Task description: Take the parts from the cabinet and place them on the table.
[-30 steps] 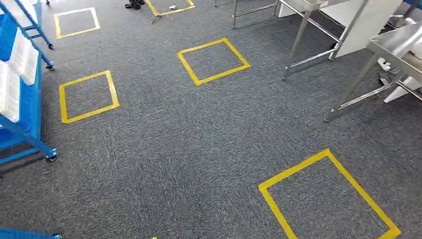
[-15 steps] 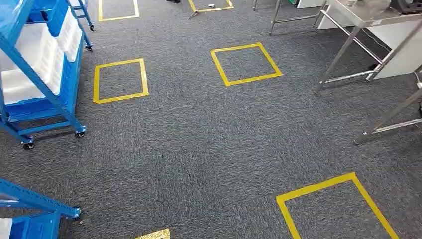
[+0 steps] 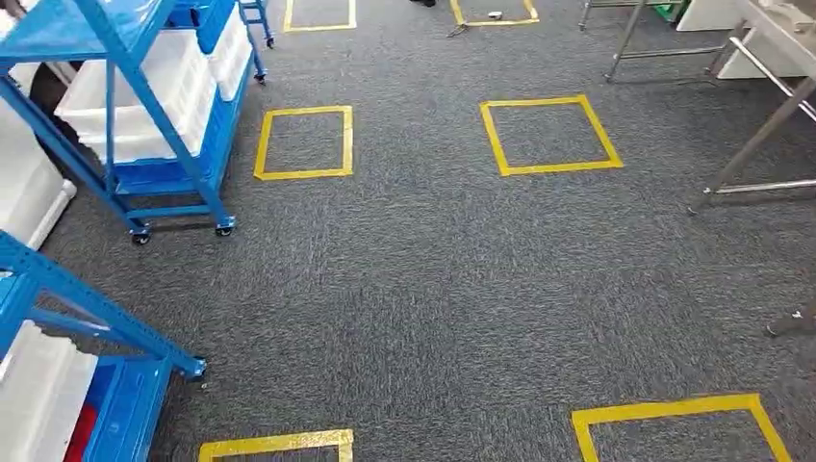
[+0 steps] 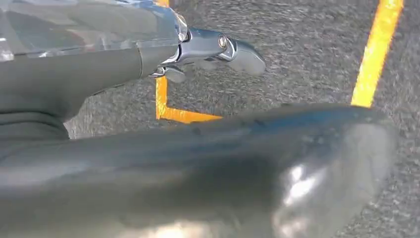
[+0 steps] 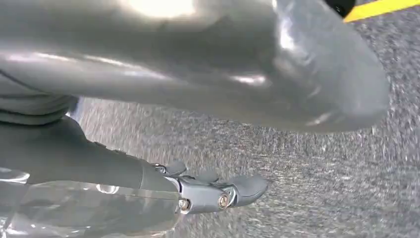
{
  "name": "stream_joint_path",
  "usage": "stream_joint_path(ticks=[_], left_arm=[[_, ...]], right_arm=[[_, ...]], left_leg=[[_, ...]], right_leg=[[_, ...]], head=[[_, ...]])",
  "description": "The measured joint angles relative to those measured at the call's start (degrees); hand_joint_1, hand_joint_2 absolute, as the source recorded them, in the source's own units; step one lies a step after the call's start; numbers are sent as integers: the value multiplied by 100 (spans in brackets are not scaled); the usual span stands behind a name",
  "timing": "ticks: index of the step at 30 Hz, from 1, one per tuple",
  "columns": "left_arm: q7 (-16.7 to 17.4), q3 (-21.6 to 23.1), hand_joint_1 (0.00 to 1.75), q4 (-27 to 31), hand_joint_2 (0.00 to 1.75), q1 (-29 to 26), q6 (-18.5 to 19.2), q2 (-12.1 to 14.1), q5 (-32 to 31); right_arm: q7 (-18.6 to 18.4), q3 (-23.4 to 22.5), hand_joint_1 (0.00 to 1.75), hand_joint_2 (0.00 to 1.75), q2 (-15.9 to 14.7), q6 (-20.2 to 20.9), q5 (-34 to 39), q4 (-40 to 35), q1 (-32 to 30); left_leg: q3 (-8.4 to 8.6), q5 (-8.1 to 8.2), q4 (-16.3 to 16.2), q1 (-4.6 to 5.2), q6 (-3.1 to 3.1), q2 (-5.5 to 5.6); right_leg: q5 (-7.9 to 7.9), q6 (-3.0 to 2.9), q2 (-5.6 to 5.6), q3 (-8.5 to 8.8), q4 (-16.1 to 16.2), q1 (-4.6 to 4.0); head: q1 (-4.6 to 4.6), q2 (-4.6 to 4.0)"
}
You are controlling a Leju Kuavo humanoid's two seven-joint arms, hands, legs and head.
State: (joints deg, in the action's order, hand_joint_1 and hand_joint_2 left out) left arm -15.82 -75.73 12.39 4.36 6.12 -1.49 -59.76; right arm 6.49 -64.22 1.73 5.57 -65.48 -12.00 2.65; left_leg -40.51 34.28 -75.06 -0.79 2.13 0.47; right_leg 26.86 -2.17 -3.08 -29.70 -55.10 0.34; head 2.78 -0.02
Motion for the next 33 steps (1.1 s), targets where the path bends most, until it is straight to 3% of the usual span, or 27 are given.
stream_joint_path(ticks=[1, 2, 3, 4, 5, 6, 9, 10, 11, 12, 14, 15, 16, 18, 19, 20, 22, 24, 25, 26, 27, 29, 30, 31, 32, 33], left_arm=[[-4, 0, 0, 0, 0, -21, 0, 0, 0], [-15, 0, 0, 0, 0, -31, 0, 4, -2], [-17, 0, 0, 0, 0, -28, 0, 9, 0], [-28, 0, 0, 0, 0, -22, 0, 7, 0], [-31, 0, 0, 0, 0, 3, 0, 9, -2], [-39, 0, 0, 0, 0, 3, 0, 11, 0], [-39, 0, 0, 0, 0, -51, 0, 11, 0], [-39, 0, 0, 0, 0, -60, 0, 9, 0], [-39, -2, 0, 0, 0, -45, 0, 9, 2], [-39, -2, 0, 0, 0, -18, 0, 9, 2], [-42, -2, 0, 0, 0, -9, 9, 11, 17], [-42, -2, 0, 0, 0, -9, 9, 11, 17], [-42, -2, 0, 0, 0, -21, 9, 11, 31], [-42, -4, 0, 0, 0, -23, 9, 11, 35], [-42, -4, 0, 0, 0, -21, 13, 9, 39], [-42, -4, 0, -2, 0, -12, 20, -13, 42], [-44, -7, 0, -2, 0, -10, 22, -7, 50], [-44, -9, 0, -2, 0, -47, 17, -4, 59], [-44, -13, 0, -2, 0, -55, 13, 7, 74], [-39, -13, 0, -4, 0, -53, 9, 4, 81], [-39, -13, 0, -4, 0, -27, 4, 4, 85], [-33, -17, 0, -4, 0, -1, -7, 5, 101], [-28, -26, 0, -4, 0, -6, -13, 4, 103], [-11, -35, 0, -4, 0, -30, -33, 7, 107], [7, -39, 0, -4, 0, -49, -50, 7, 118], [24, -42, 0, -4, 0, -56, -66, 7, 120]], right_arm=[[4, 0, 0, 0, 2, 2, 0, 0, 1], [9, 0, 0, 0, 4, 2, -2, 0, 2], [24, 0, 0, 0, 11, 2, -9, 0, 5], [39, 0, 0, 0, 9, 2, -18, 0, 1], [44, 0, 0, 0, 11, 2, -17, 0, -5], [59, -2, 0, 0, 11, 2, -17, 0, -3], [72, 0, 0, 0, 11, 2, -17, 0, 59], [74, 0, 0, 0, 11, 2, -17, 0, 53], [90, 0, 0, 0, 13, 7, -22, 2, 41], [90, 0, 0, 0, 15, 11, -31, 7, 25], [90, 0, 0, 0, 13, 9, -35, 9, -1], [90, 0, 0, 0, 13, 9, -35, 9, -5], [90, 0, 0, 0, 13, 9, -35, 9, -6], [90, 0, 0, 0, 13, 7, -39, 9, -1], [90, 0, 0, 0, 11, 4, -42, 9, -4], [87, -2, 0, 0, -11, 2, -42, 9, -3], [85, 0, 0, 0, -4, 2, -44, 15, 5], [83, 0, 0, 0, -4, 2, -50, 15, 27], [74, 0, 0, 0, 7, 2, -59, 17, 29], [70, 0, 0, 0, 4, 2, -68, 17, 22], [68, 0, 0, 0, 4, 2, -81, 17, 7], [37, 0, 0, 0, 2, 2, -101, 17, -11], [28, 0, 0, 0, 2, 2, -105, 17, -9], [11, 0, 0, 0, 2, 2, -118, 17, -2], [-31, 0, 0, 0, 2, 2, -120, 17, 6], [-70, 0, 0, 0, 2, 2, -127, 17, 12]], left_leg=[[132, -179, 226, -17, 23, -22], [389, -428, 700, -32, 37, -62], [710, -676, 1282, -39, 39, -182], [971, -802, 1739, -31, 19, -531], [993, -759, 1843, 11, -51, -556], [974, -766, 1814, 7, -124, -460], [941, -793, 1843, 8, -237, -273], [960, -823, 1865, -21, -281, -213], [942, -837, 1866, -24, -306, -158], [924, -848, 1865, -22, -324, -85], [900, -857, 1854, -8, -336, 76], [902, -857, 1851, -6, -336, 158], [912, -856, 1846, -4, -335, 242], [934, -855, 1839, 1, -326, 418], [935, -857, 1840, -1, -308, 499], [904, -859, 1816, 21, -267, 552], [852, -885, 1815, -22, -191, 689], [823, -925, 1867, -28, -93, 842], [824, -879, 1815, -23, -84, 627], [739, -728, 1635, 8, -62, 281], [524, -461, 1200, 4, -38, 96], [80, -32, 240, 0, -5, 14], [-25, 15, -20, -1, 5, -1], [27, -74, 33, 0, 2, -11], [223, -265, 364, 1, -15, -24], [532, -510, 909, 9, -45, -67]], right_leg=[[15, 20, -73, 7, -16, 6], [40, 44, -142, 16, -37, 14], [72, 72, -221, 34, -62, 20], [106, 110, -281, 50, -88, -5], [157, 152, -346, 44, -154, -47], [160, 170, -409, 53, -148, -50], [180, 259, -563, 104, -144, -33], [287, 314, -228, 80, -239, 13], [513, 323, 61, -54, -528, 25], [779, 333, 207, -269, -988, 38], [1118, 339, 284, -710, -1889, 39], [1078, 333, 288, -798, -2037, 40], [904, 319, 292, -748, -1888, 40], [330, 259, 387, -349, -960, 40], [80, 213, 615, -116, -429, 39], [124, 185, 974, -59, -245, 46], [97, 191, 789, -73, -234, 17], [80, 139, 656, -50, -194, 6], [38, 88, 540, -20, -116, 60], [37, 45, 476, -11, -98, 53], [40, 37, 373, -16, -99, 37], [50, 22, 176, -26, -105, 10], [53, 18, 89, -30, -109, 0], [57, 14, 6, -29, -110, -11], [65, 15, -72, -22, -112, -19], [75, 18, -146, -5, -117, -32]], head=[[0, 0], [0, 0], [0, 0], [0, 0], [2, 0], [-4, 0], [-2, 0], [-6, 0], [-4, 0], [-4, 0], [-4, 0], [-4, 0], [-4, 0], [-4, 0], [-4, 0], [-4, 0], [-2, 0], [-4, 0], [-2, 0], [0, 0], [-2, 0], [-2, 0], [-2, 0], [-2, 0], [-2, 0], [-2, 0]])
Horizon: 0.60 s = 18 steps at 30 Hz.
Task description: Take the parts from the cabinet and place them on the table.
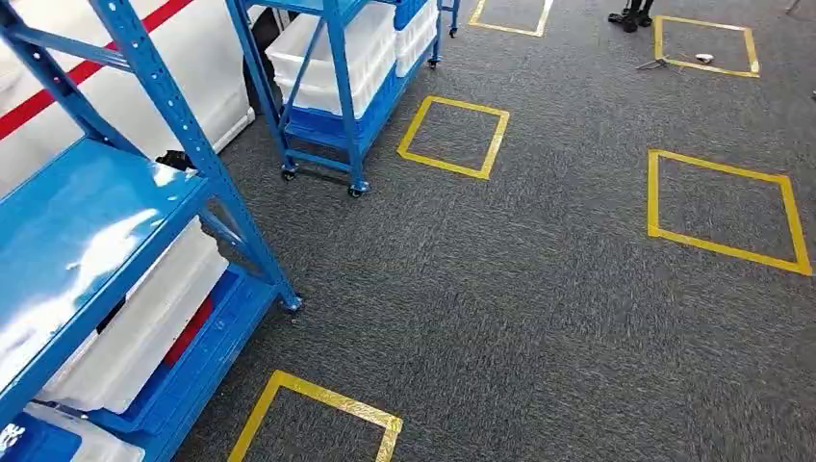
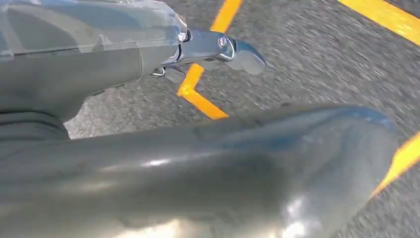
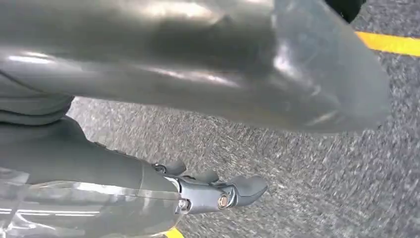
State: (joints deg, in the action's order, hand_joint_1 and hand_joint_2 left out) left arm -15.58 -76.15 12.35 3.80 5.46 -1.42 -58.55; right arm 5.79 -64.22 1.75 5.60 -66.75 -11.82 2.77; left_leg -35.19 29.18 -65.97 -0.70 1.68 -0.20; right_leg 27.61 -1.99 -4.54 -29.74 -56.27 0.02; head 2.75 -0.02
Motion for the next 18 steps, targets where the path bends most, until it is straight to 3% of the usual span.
stream_joint_path(ticks=[1, 2, 6, 7, 8, 9, 10, 11, 12, 13, 14, 15, 16, 17, 18], left_arm=[[9, -2, 0, 0, 0, 2, -4, 0, 11], [15, -4, 0, 0, 0, 12, -15, 0, 17], [68, -39, 0, 0, 0, -30, -31, 4, 15], [74, -61, 0, 0, 0, -39, -41, 2, 15], [74, -76, 0, 0, 0, -49, -41, -4, 15], [64, -85, 0, 0, 0, -45, -48, -4, 15], [52, -94, 0, 0, 0, -37, -57, -4, 17], [30, -96, 0, 0, 0, -42, -66, -2, 17], [7, -101, 0, 0, 0, -52, -74, -2, 17], [-2, -103, 0, 0, 0, -61, -83, 2, 17], [-2, -103, 0, 0, 0, -64, -85, 4, 17], [-2, -105, 0, 0, 0, -68, -94, 7, 20], [0, -105, 0, 0, 0, -65, -101, 9, 26], [0, -105, 0, 2, 0, -63, -111, 13, 33], [0, -109, 0, 4, 0, -50, -118, 20, 35]], right_arm=[[-46, 0, 0, 0, 0, -7, -7, 0, 6], [-94, 0, 0, 0, 0, -15, -9, 0, 6], [-208, 0, 0, 0, -4, -28, -26, 0, 40], [-222, 0, 0, 0, -13, -28, -39, 0, 43], [-251, 0, 0, 0, -28, -31, -50, 0, 30], [-251, 0, 0, 0, -22, -31, -57, 0, 16], [-253, 0, 0, 0, -20, -17, -70, 2, -6], [-256, 0, 0, 0, -17, -11, -83, 7, -22], [-262, 0, 0, 0, -11, 2, -90, 11, -34], [-269, 0, 0, 0, -2, 9, -90, 13, -41], [-286, 0, 0, 0, 2, 13, -90, 13, -44], [-306, 0, 0, 0, 7, 13, -90, 13, -42], [-310, 0, 0, 0, 18, 13, -92, 13, -39], [-310, 0, 0, 0, 26, 18, -96, 13, -46], [-312, 0, 0, 0, 44, 30, -107, 20, -39]], left_leg=[[328, -202, 566, 16, -44, -132], [538, -200, 979, 78, -135, -507], [501, -268, 994, 107, -209, -256], [561, -325, 1059, 29, -251, -193], [540, -350, 1075, 24, -272, -143], [512, -370, 1073, 17, -298, -94], [488, -386, 1072, 18, -307, -18], [465, -396, 1064, 20, -307, 59], [449, -401, 1053, 19, -300, 144], [447, -404, 1044, 17, -294, 229], [448, -405, 1032, 15, -287, 307], [448, -403, 1012, 10, -264, 393], [446, -394, 982, 4, -238, 480], [416, -384, 952, -4, -207, 547], [385, -373, 910, 25, -155, 613]], right_leg=[[11, 15, -70, 18, -5, -9], [28, 33, -134, 39, -9, -31], [35, 123, -351, 87, 2, -40], [78, 166, -325, 85, -18, -50], [218, 203, 22, 41, -173, -23], [455, 214, 261, -114, -510, 0], [718, 228, 384, -343, -1005, 26], [924, 242, 429, -587, -1518, 37], [986, 255, 435, -752, -1846, 42], [894, 264, 436, -772, -1863, 57], [687, 268, 440, -670, -1619, 78], [414, 267, 464, -468, -1174, 97], [128, 263, 565, -199, -601, 123], [47, 258, 867, -18, -171, 159], [71, 256, 909, -22, -147, 114]], head=[[0, 0], [0, 0], [0, 0], [0, 0], [-4, 0], [-4, 0], [-2, 0], [-2, 0], [-2, 0], [-2, 0], [-2, 0], [-2, 0], [-2, 0], [-2, 0], [-2, 0]])
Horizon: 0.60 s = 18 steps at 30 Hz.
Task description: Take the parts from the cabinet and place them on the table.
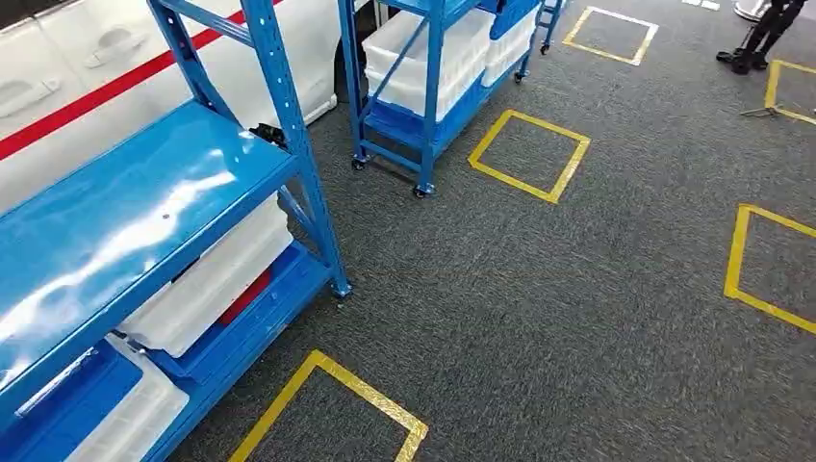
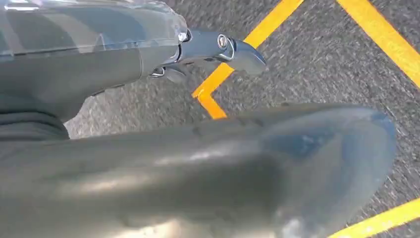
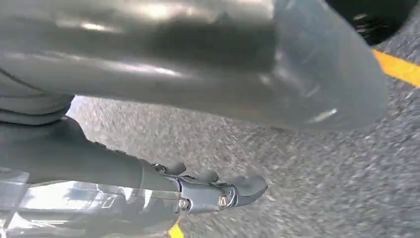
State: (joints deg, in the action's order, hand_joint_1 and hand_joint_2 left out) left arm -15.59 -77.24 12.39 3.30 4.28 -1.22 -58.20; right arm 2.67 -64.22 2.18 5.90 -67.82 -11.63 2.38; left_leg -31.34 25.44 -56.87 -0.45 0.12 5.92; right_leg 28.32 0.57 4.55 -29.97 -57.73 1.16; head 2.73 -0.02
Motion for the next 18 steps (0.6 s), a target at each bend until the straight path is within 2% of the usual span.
stream_joint_path(ticks=[1, 3, 4, 5, 6, 7, 8, 9, 10, 11, 12, 13, 14, 15, 16, 18], left_arm=[[-4, -2, 0, 7, 0, -3, -13, 26, 2], [-2, -20, 0, 6, 0, -39, -26, 28, 2], [-2, -29, 0, 7, 0, -55, -37, 37, 4], [0, -33, 0, 7, 0, -72, -52, 39, 11], [7, -35, 0, 7, 0, -69, -74, 39, 26], [7, -39, 0, 9, 0, -47, -87, 50, 35], [4, -44, 0, 9, 0, -33, -94, 59, 35], [2, -48, 0, 9, 0, -30, -96, 59, 35], [2, -63, 0, 9, 0, -41, -98, 59, 26], [2, -79, 0, 9, 0, -61, -98, 68, 0], [2, -81, 0, 9, 0, -73, -98, 79, -7], [2, -83, 0, 15, 0, -72, -98, 107, -22], [5, -83, 0, 24, 0, -62, -94, 144, -55], [16, -83, 0, 37, 0, -28, -90, 182, -72], [26, -83, 0, 42, 0, -1, -90, 210, -81], [83, -83, 0, 57, 0, -19, -98, 282, -114]], right_arm=[[0, 2, 0, 0, 11, 9, 0, 4, 15], [-2, 2, 0, 0, 15, 4, 0, 4, 43], [-2, 4, 0, 0, 35, 5, 0, 4, 50], [-7, 2, 0, 0, 50, 11, 0, 7, 52], [-7, 4, 0, 0, 50, 22, -4, 7, 41], [-24, 2, 0, 0, 52, 37, -11, 7, 26], [-45, 4, 0, 0, 55, 50, -17, 7, 13], [-59, 2, 0, 0, 55, 59, -20, 7, 10], [-72, 2, 0, 0, 57, 64, -20, 7, 11], [-94, 2, 0, 0, 63, 70, -20, 7, 16], [-133, 2, 0, 0, 83, 70, -20, 7, 33], [-179, 2, 0, 0, 110, 70, -15, 7, 43], [-208, 2, 0, 0, 142, 66, 0, 9, 51], [-241, 2, 0, 0, 175, 55, 18, 9, 52], [-258, -2, 0, 0, 195, 44, 35, 9, 64], [-286, -11, 0, 0, 240, 5, 96, 9, 119]], left_leg=[[-32, -20, 8, -6, 38, 46], [-58, -55, 41, -38, 127, 149], [-82, -52, 29, -40, 161, 201], [-122, 44, -95, -42, 165, -68], [-271, 261, -401, -25, 178, -322], [-494, 526, -885, -25, 204, -456], [-719, 748, -1375, -29, 222, -508], [-889, 885, -1764, -29, 231, -528], [-934, 881, -1908, -29, 231, -542], [-823, 747, -1732, -28, 216, -555], [-577, 528, -1303, -24, 189, -577], [-248, 286, -718, -12, 146, -653], [52, 123, -208, 26, 77, -906], [132, 193, -16, 75, 10, -1110], [102, 158, -6, 79, -6, -1017], [77, 149, -5, 92, -30, -904]], right_leg=[[-11, -31, -94, -14, -15, 7], [-17, -109, -183, -20, -25, -46], [-49, -162, -258, -16, 19, -5], [-62, -213, -346, -14, 33, -1], [-58, -261, -409, -26, 34, -10], [-53, -276, -495, -34, 34, -35], [-50, -283, -588, -41, 33, -54], [-44, -293, -675, -53, 32, -71], [-42, -295, -758, -51, 32, -85], [-38, -301, -834, -46, 32, -98], [-32, -299, -903, -36, 32, -114], [-24, -298, -979, -15, 32, -129], [-15, -294, -1041, 4, 32, -146], [6, -264, -1114, 11, 19, -194], [9, -235, -1150, 13, 21, -182], [9, -205, -1268, 33, 34, -168]], head=[[0, 0], [0, 0], [0, 0], [0, 0], [2, 0], [2, 0], [2, 0], [2, 0], [2, 0], [2, 0], [2, 0], [2, 0], [2, 0], [2, 0], [0, 0], [2, 0]])
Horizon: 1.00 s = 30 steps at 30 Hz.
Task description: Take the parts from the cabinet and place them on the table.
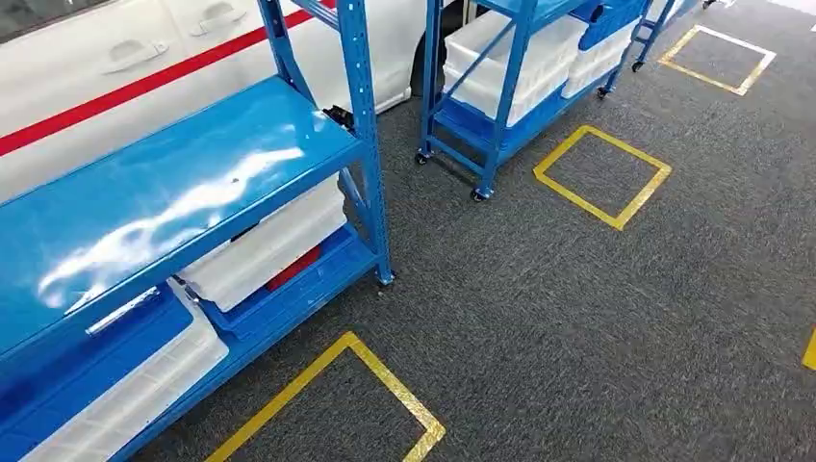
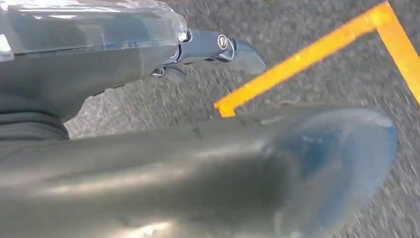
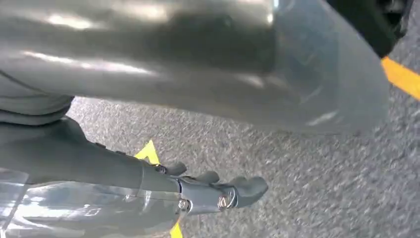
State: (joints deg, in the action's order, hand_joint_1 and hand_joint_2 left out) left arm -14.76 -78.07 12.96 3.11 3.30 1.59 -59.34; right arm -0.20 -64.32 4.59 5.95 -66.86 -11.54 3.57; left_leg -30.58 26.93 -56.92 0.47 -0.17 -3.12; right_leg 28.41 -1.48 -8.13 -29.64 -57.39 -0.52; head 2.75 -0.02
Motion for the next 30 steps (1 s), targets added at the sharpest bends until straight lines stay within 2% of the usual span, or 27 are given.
stream_joint_path(ticks=[1, 2, 3, 4, 5, 6, 7, 8, 9, 10, 11, 12, 15, 16, 17, 18, 19, 20, 21, 22, 23, 27, 28, 29, 30], left_arm=[[27, -2, 0, 2, 0, -8, -2, 22, -2], [37, -4, 0, 2, 0, -13, -7, 31, -9], [55, -4, 0, 2, 0, 6, -22, 33, -13], [68, -4, 0, 7, 0, 41, -35, 37, -28], [81, -4, 0, 7, 0, 60, -37, 37, -35], [94, -2, 0, 7, 0, 61, -35, 37, -59], [110, -2, 0, 7, 0, 59, -35, 35, -68], [129, -2, 0, 7, 0, 46, -35, 31, -74], [143, -2, 0, 7, 0, 38, -35, 18, -87], [160, -2, 0, 7, 0, 39, -35, 7, -87], [164, -2, 0, 7, 0, 44, -35, -2, -90], [166, -2, 0, 7, 0, 45, -35, -4, -105], [171, 2, 0, 7, 0, 54, 0, -19, -153], [171, 2, 0, 7, 0, 51, 9, -22, -168], [171, 2, 0, 7, 0, 52, 11, -24, -170], [171, 4, 0, 4, 0, 48, 15, -35, -173], [171, 4, 0, 4, 0, 70, 15, -33, -175], [171, 7, 0, 4, 0, 104, 15, -32, -181], [171, 9, 0, 4, 0, 124, 26, -37, -184], [171, 11, 0, 4, 0, 130, 33, -48, -186], [171, 13, 0, 4, 0, 126, 35, -50, -188], [173, 13, 0, 4, 0, 124, 37, -50, -188], [173, 13, 0, 4, 0, 115, 41, -52, -192], [173, 15, 0, 4, 0, 113, 44, -52, -197], [173, 20, 0, 7, 0, 140, 61, -41, -197]], right_arm=[[-4, -2, 0, 0, 20, -27, 27, 0, 31], [-15, -9, 0, 0, 25, -40, 55, 2, 31], [-13, -29, 0, 0, 27, -46, 77, 2, 21], [-13, -50, 0, 0, 55, -46, 99, 2, 17], [-13, -68, 0, 0, 55, -50, 114, 2, 5], [-13, -85, 0, 0, 59, -50, 123, 2, -5], [-11, -94, 0, 0, 66, -50, 123, 4, -14], [2, -105, 0, 0, 66, -50, 123, 7, -22], [15, -107, 0, 0, 66, -50, 123, 7, -26], [28, -112, 0, 0, 66, -50, 123, 7, -26], [35, -118, 0, 0, 66, -50, 123, 7, -27], [35, -131, 0, 0, 68, -50, 123, 9, -36], [37, -153, 0, 0, 84, -53, 140, 13, -4], [39, -158, 0, 0, 84, -55, 145, 13, 2], [39, -162, 0, 0, 90, -59, 151, 13, 4], [39, -166, 0, 0, 81, -63, 156, 11, 1], [39, -173, 0, 0, 84, -66, 156, 11, 0], [39, -179, 0, 0, 88, -66, 158, 11, -11], [39, -186, 0, 0, 90, -66, 164, 11, -20], [48, -193, 0, 0, 90, -72, 184, 11, -21], [50, -197, 0, 0, 90, -75, 191, 11, -20], [50, -197, 0, 0, 90, -77, 195, 11, -20], [57, -208, 0, 0, 90, -85, 206, 11, -17], [72, -221, 0, 0, 90, -99, 217, 11, -9], [112, -232, 0, 0, 97, -125, 219, 11, 5]], left_leg=[[7, -44, 70, -27, -42, 77], [66, -109, 127, -81, -48, 126], [53, -135, 145, -84, -85, 190], [23, -148, 145, -85, -104, 258], [7, -155, 144, -84, -110, 326], [-6, -161, 142, -84, -105, 410], [-9, -165, 135, -89, -99, 495], [-6, -165, 127, -99, -89, 579], [-4, -159, 106, -115, -72, 668], [-4, -142, 67, -135, -38, 761], [-15, -115, 15, -156, 5, 844], [-84, -87, -29, -145, 59, 904], [-145, -124, -51, -175, 176, 1060], [-159, -132, -46, -184, 216, 1126], [-176, -112, -70, -196, 228, 1127], [-249, 8, -256, -167, 234, 759], [-446, 232, -649, -165, 251, 526], [-702, 481, -1171, -165, 267, 414], [-926, 665, -1645, -166, 271, 375], [-1073, 746, -1959, -166, 266, 357], [-1094, 734, -2009, -166, 262, 353], [-1094, 722, -2012, -166, 259, 351], [-1029, 613, -1904, -165, 241, 348], [-855, 426, -1582, -159, 213, 337], [-88, -21, -175, -52, 47, -131]], right_leg=[[4, 35, -59, 24, 6, -14], [61, 93, 201, 18, -57, 17], [228, 120, 583, -81, -257, 40], [490, 125, 747, -280, -668, 64], [720, 137, 798, -501, -1141, 82], [875, 152, 808, -703, -1562, 91], [891, 169, 808, -823, -1797, 104], [753, 186, 809, -800, -1718, 128], [500, 203, 814, -650, -1379, 152], [198, 219, 857, -403, -851, 184], [-58, 245, 1020, -153, -317, 230], [50, 272, 1340, -81, -181, 252], [9, 133, 1159, -126, -183, 174], [-4, 90, 1080, -124, -168, 171], [-23, 33, 1002, -118, -133, 206], [-25, -12, 930, -112, -118, 187], [-25, -48, 849, -120, -119, 165], [-21, -60, 756, -130, -120, 135], [-16, -69, 660, -134, -121, 113], [-11, -77, 575, -136, -121, 92], [-8, -81, 541, -137, -121, 85], [-8, -81, 527, -137, -121, 83], [-3, -88, 456, -130, -121, 69], [3, -91, 385, -122, -121, 52], [24, -81, 200, -74, -118, 24]], head=[[0, 0], [-2, 0], [0, 0], [-2, 0], [-2, 0], [-2, 0], [-2, 0], [-2, 0], [-2, 0], [-2, 0], [-2, 0], [-2, 0], [0, 0], [0, 0], [0, 0], [0, 0], [0, 0], [0, 0], [0, 0], [0, 0], [0, 0], [0, 0], [0, 0], [0, 0], [0, 0]])
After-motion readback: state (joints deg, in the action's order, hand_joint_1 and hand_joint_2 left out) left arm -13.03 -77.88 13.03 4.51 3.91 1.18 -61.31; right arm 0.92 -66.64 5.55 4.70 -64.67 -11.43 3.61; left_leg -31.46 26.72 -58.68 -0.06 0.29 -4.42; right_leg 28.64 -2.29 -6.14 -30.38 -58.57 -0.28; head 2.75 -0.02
